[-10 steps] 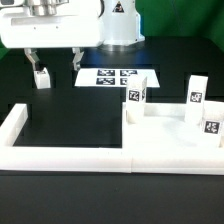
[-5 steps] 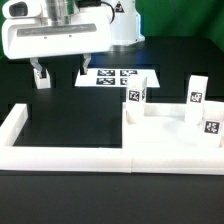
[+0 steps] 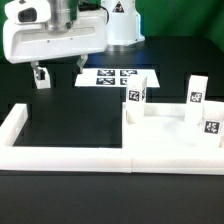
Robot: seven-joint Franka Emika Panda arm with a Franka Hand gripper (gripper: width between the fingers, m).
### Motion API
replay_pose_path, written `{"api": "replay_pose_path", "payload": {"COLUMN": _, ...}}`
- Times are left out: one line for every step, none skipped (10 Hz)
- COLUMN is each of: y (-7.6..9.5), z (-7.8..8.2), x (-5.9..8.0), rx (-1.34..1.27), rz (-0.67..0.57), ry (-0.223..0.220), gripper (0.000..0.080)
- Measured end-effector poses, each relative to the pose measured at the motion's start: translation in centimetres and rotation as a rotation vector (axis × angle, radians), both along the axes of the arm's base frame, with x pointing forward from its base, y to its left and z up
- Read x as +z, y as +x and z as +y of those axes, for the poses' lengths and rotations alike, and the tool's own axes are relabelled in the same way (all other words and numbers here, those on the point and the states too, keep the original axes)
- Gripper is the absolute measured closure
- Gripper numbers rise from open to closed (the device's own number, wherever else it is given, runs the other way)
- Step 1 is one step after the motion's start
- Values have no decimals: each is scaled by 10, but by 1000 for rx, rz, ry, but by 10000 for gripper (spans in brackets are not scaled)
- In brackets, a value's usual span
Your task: Assemble square table
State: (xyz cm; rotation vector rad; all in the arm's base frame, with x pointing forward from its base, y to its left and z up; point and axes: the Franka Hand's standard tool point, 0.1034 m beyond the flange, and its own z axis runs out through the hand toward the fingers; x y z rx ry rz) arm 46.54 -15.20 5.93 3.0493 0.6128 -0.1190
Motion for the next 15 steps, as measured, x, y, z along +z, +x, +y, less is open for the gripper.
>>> {"api": "replay_pose_path", "payload": {"y": 0, "z": 2, "x": 0, "rx": -1, "rz": 10, "ry": 4, "gripper": 151}}
{"api": "replay_pose_path", "payload": {"y": 0, "z": 1, "x": 0, "rx": -2, "rz": 10, "ry": 3, "gripper": 151}}
{"api": "replay_pose_path", "payload": {"y": -1, "z": 3, "x": -1, "rx": -14, "rz": 25, "ry": 4, "gripper": 151}}
{"api": "replay_pose_path", "payload": {"y": -5, "z": 8, "x": -4, "rx": -21, "rz": 105, "ry": -5, "gripper": 151}}
{"api": "replay_pose_path", "payload": {"y": -11, "z": 2, "x": -7, "rx": -4, "rz": 164, "ry": -13, "gripper": 151}}
{"api": "replay_pose_path", "payload": {"y": -29, "z": -13, "x": -9, "rx": 3, "rz": 245, "ry": -24, "gripper": 151}}
{"api": "replay_pose_path", "payload": {"y": -41, "z": -25, "x": -8, "rx": 0, "rz": 303, "ry": -34, "gripper": 151}}
{"api": "replay_pose_path", "payload": {"y": -48, "z": -25, "x": -10, "rx": -27, "rz": 366, "ry": -54, "gripper": 151}}
{"api": "replay_pose_path", "payload": {"y": -46, "z": -21, "x": -11, "rx": -17, "rz": 425, "ry": -69, "gripper": 151}}
{"api": "replay_pose_path", "payload": {"y": -44, "z": -19, "x": -13, "rx": -13, "rz": 454, "ry": -72, "gripper": 151}}
{"api": "replay_pose_path", "payload": {"y": -48, "z": -17, "x": -14, "rx": -18, "rz": 512, "ry": -84, "gripper": 151}}
{"api": "replay_pose_path", "payload": {"y": -50, "z": -23, "x": -17, "rx": -2, "rz": 568, "ry": -107, "gripper": 151}}
{"api": "replay_pose_path", "payload": {"y": -58, "z": -39, "x": -24, "rx": 21, "rz": 664, "ry": -165, "gripper": 151}}
{"api": "replay_pose_path", "payload": {"y": -62, "z": -47, "x": -28, "rx": 25, "rz": 753, "ry": -244, "gripper": 151}}
{"api": "replay_pose_path", "payload": {"y": -64, "z": -46, "x": -32, "rx": 35, "rz": 788, "ry": -258, "gripper": 151}}
